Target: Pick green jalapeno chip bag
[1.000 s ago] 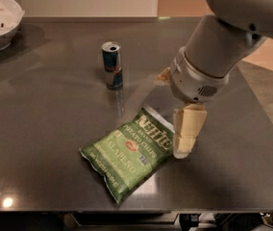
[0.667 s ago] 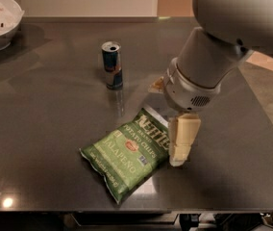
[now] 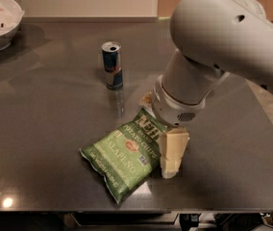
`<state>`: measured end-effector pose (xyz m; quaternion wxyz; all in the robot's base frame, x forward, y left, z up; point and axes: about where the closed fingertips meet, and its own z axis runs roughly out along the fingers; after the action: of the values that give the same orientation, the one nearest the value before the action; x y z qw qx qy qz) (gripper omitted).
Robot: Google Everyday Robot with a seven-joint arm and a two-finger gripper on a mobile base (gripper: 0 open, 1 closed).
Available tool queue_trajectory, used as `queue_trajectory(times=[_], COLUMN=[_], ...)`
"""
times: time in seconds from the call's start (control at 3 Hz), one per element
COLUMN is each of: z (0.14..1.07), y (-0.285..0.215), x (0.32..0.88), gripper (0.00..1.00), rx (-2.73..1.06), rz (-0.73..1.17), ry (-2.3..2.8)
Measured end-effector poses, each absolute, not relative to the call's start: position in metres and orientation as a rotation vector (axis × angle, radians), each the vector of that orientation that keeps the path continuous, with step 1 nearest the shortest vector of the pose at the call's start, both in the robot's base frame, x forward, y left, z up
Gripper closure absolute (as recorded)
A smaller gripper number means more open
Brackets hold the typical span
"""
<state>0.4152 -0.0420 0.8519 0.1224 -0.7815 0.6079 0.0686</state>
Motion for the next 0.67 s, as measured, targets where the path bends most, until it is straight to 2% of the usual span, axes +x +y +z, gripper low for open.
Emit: queue_trajectory(times=[0.33, 0.67], z=[0.8421, 0.8373], y=[-0.0359, -0.0313], x=[0.4129, 0.4121], gripper=[0.0, 0.18], rx=[-2.303, -2.316], rz=[0.206, 0.209], ry=[1.767, 1.763])
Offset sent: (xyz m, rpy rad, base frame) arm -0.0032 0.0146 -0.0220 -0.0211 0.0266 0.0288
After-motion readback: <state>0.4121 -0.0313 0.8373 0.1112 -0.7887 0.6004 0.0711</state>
